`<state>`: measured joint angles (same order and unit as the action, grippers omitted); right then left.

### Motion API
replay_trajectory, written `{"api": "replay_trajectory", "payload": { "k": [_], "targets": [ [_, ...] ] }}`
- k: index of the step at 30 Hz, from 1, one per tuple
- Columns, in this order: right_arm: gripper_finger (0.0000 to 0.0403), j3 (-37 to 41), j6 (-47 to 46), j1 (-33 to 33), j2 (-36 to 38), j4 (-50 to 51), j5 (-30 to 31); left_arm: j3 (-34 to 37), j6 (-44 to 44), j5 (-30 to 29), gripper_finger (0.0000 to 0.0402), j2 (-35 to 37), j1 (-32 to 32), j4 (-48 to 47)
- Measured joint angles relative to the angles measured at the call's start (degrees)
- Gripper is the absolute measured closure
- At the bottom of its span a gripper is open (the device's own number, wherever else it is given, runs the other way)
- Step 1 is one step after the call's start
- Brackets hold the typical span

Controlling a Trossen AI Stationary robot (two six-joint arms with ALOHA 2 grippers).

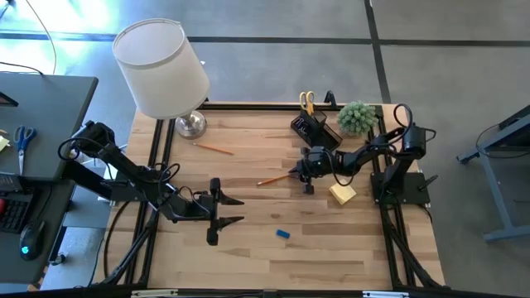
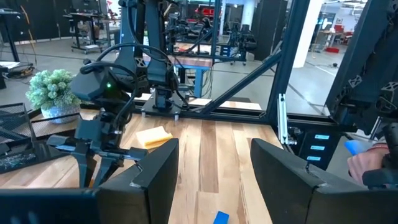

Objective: Pick and place office supplies into organizer
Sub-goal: Put the bottom orange pencil into the desk organizer

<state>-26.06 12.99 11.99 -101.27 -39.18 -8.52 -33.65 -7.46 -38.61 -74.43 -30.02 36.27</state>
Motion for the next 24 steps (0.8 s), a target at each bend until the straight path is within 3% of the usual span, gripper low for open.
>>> {"api": "replay_trajectory", "payload": {
  "k": [7, 16, 24],
  "targets": [
    [0.0348, -0.11, -1.31, 0.06, -0.58, 0.42, -2.34, 0.0, -0.14, 0.02, 0.0213, 0.0, 0.0, -0.02],
    [0.0356, -0.26, -5.79, -0.17, -6.74, -5.97, -6.26, 0.0, -0.29, 0.02, 0.0213, 0.0, 0.0, -0.35],
    [0.0361, -0.15, -6.54, -3.33, -8.17, -9.53, -2.14, 0.0, -0.29, 0.02, 0.0213, 0.0, 0.0, -0.44]
  ]
}}
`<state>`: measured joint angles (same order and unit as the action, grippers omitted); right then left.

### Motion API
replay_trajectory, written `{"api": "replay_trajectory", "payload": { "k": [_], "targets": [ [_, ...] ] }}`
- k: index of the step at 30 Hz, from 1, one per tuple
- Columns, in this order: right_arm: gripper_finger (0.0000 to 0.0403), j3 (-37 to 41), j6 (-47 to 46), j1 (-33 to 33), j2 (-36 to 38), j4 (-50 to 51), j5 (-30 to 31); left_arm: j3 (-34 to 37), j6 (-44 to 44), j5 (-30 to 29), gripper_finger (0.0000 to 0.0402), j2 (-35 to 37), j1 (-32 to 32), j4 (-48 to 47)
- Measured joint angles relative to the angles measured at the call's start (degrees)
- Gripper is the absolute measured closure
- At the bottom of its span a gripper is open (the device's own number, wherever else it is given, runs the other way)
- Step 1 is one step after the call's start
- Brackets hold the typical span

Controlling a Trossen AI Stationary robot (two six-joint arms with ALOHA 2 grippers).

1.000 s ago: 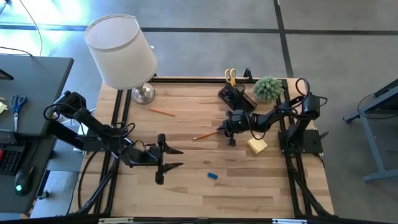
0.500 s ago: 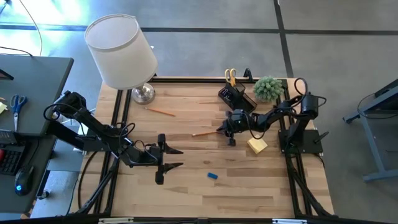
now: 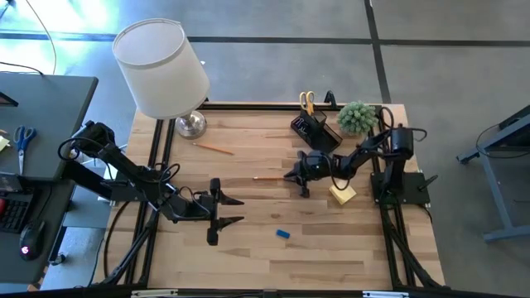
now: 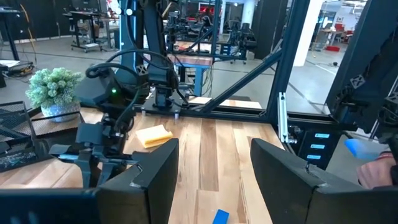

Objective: Pick and place office supplies into organizer
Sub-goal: Put the bottom orange pencil into the desk organizer

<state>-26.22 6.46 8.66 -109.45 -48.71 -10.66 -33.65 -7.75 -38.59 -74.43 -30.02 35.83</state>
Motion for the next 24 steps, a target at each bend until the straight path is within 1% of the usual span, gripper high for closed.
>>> {"api": "replay_trajectory", "payload": {
  "k": [5, 8, 18, 21, 24],
  "targets": [
    [0.0371, 1.06, 0.47, -3.1, -0.02, -1.11, 5.47, 0.0, -0.02, 0.02, 0.0213, 0.0, 0.0, 0.0],
    [0.0376, 1.95, 0.46, -4.24, -0.04, -2.48, 7.11, 0.0, -0.02, 0.0, 0.0213, 0.0, 0.0, 0.01],
    [0.0377, 5.66, -2.89, -5.34, -1.1, -10.62, 6.61, 0.0, -0.02, 0.02, 0.0213, 0.0, 0.0, 0.06],
    [0.0377, 5.97, -4.84, -5.8, -4.24, -15.27, 6.85, 0.0, -0.02, 0.02, 0.0213, 0.0, 0.0, 0.05],
    [0.0377, 5.95, -5.99, -6.57, -8.78, -22.69, 7.26, 0.0, -0.04, 0.02, 0.0213, 0.0, 0.0, 0.03]
  ]
}}
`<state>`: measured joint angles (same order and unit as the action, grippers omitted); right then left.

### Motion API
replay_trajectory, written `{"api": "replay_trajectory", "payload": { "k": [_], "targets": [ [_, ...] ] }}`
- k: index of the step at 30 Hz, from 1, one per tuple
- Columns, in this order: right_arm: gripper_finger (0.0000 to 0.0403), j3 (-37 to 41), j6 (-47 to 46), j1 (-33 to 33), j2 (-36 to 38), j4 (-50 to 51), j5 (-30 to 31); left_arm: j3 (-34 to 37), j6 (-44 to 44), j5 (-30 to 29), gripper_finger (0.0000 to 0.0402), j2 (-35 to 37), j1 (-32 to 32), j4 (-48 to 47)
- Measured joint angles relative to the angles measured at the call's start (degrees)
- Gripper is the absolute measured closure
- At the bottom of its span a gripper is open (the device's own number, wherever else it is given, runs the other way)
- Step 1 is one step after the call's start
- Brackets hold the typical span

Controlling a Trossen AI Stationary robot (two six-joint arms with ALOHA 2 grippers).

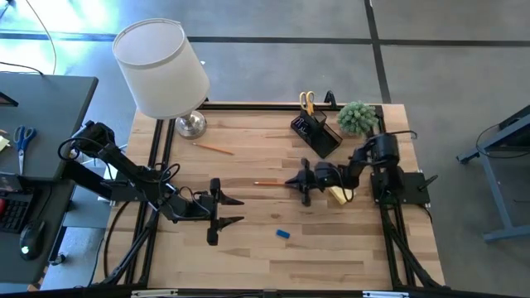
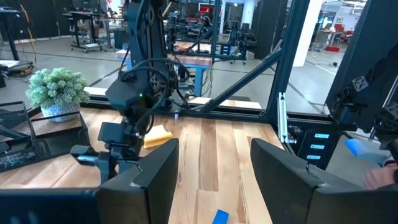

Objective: Pick and place office supplies into organizer
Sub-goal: Put the bottom orange pencil into the desk organizer

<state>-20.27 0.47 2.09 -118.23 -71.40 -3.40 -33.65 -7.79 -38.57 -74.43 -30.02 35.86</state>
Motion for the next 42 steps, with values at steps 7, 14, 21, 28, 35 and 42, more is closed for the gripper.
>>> {"api": "replay_trajectory", "payload": {
  "k": [7, 14, 21, 28, 35, 42],
  "targets": [
    [0.0367, -0.04, -2.17, -0.34, -5.91, -9.25, 0.84, 0.0, 0.0, 0.0, 0.0213, 0.0, 0.0, -0.01],
    [0.0381, -0.04, -1.92, -0.33, -6.0, -9.33, 0.81, 0.0, 0.0, 0.0, 0.0213, 0.0, 0.0, -0.02],
    [0.0393, 0.33, -1.72, -0.31, -6.21, -10.62, 0.56, 0.0, 0.01, 0.02, 0.0213, 0.0, 0.0, -0.04],
    [0.0396, 1.34, -3.31, -0.46, -5.55, -16.16, -3.57, 0.0, 0.01, 0.02, 0.0213, 0.0, 0.0, -0.1],
    [0.0394, 9.6, -1.94, -0.7, 5.79, -17.59, 1.03, 0.0, 0.0, 0.02, 0.0213, 0.0, 0.0, -0.53],
    [0.0395, 20.04, 1.47, -3.91, 28.34, -17.33, 9.29, 0.02, 0.02, 0.0, 0.0213, 0.0, 0.0, -0.38]
  ]
}}
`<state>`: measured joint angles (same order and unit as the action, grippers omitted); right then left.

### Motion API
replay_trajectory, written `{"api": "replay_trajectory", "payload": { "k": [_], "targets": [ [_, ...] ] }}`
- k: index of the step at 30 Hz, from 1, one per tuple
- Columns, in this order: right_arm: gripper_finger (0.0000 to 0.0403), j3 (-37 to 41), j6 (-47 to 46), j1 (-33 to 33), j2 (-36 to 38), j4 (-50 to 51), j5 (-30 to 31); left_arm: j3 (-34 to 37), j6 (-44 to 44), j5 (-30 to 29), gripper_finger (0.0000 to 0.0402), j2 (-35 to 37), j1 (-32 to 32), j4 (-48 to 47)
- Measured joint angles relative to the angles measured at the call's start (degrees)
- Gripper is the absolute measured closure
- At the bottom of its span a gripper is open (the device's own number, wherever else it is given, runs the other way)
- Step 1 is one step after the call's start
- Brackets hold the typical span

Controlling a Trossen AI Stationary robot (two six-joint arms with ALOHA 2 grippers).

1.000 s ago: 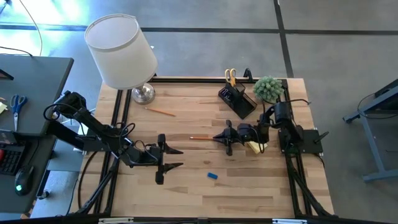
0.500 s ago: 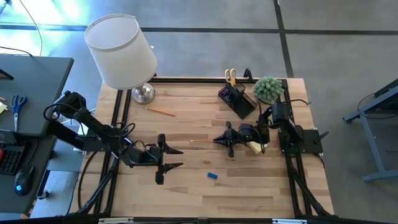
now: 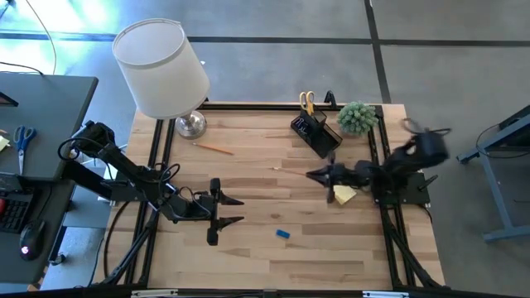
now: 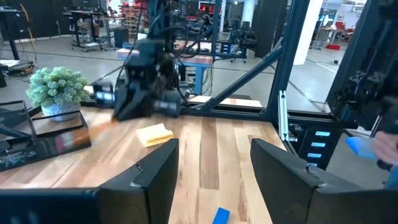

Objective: Pick and place office supplies into organizer
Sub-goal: Put the bottom orange pencil into the desk organizer

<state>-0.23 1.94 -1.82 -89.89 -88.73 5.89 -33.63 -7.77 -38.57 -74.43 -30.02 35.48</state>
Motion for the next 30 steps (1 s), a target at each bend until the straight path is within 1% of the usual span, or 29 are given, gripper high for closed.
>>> {"api": "replay_trajectory", "payload": {
  "k": [2, 4, 6, 8, 10, 12, 20, 23, 27, 29, 30],
  "targets": [
    [0.0395, -0.25, 2.28, -1.59, 6.99, 4.46, 1.14, 0.02, 0.04, -1.17, 0.0213, -0.07, 0.02, 0.8],
    [0.0394, -1.18, 4.42, -3.03, 11.92, 9.13, 2.08, -0.06, 0.0, -2.82, 0.0213, -0.74, 0.17, 1.57],
    [0.0394, -2.52, 6.24, -4.06, 16.1, 13.76, 3.58, 0.08, -0.41, -4.47, 0.0213, -1.43, 0.5, 2.21],
    [0.0394, -4.44, 7.67, -4.51, 18.85, 19.71, 5.17, 0.0, -0.96, -4.74, 0.0213, -2.27, 1.27, 2.91],
    [0.0394, -6.59, 8.95, -4.49, 20.5, 25.95, 5.83, 0.04, -1.33, -4.12, 0.0213, -3.47, 1.68, 5.14],
    [0.0394, -8.96, 10.06, -4.49, 21.37, 28.99, 5.83, 0.04, -1.49, -3.98, 0.0213, -4.59, 2.32, 6.74],
    [0.0394, -16.37, 16.02, -6.93, 23.57, 29.79, 3.2, 0.04, -2.69, -2.37, 0.0213, -9.33, 6.24, 13.12],
    [0.0393, -18.11, 16.85, -8.55, 23.77, 29.83, 1.51, -0.02, 0.76, 1.4, 0.0213, -10.21, 8.21, 20.34],
    [0.0393, -19.27, 18.79, -10.35, 23.8, 29.9, 1.2, -0.09, 6.25, 11.73, 0.0213, -10.19, 11.08, 29.89],
    [0.0393, -19.31, 19.61, -11.05, 23.8, 29.12, 1.25, -0.09, 7.1, 14.15, 0.0213, -10.21, 12.16, 32.2],
    [0.0393, -19.32, 19.82, -11.24, 23.8, 28.6, 1.29, -0.09, 7.36, 14.23, 0.0213, -10.21, 12.59, 33.25]
  ]
}}
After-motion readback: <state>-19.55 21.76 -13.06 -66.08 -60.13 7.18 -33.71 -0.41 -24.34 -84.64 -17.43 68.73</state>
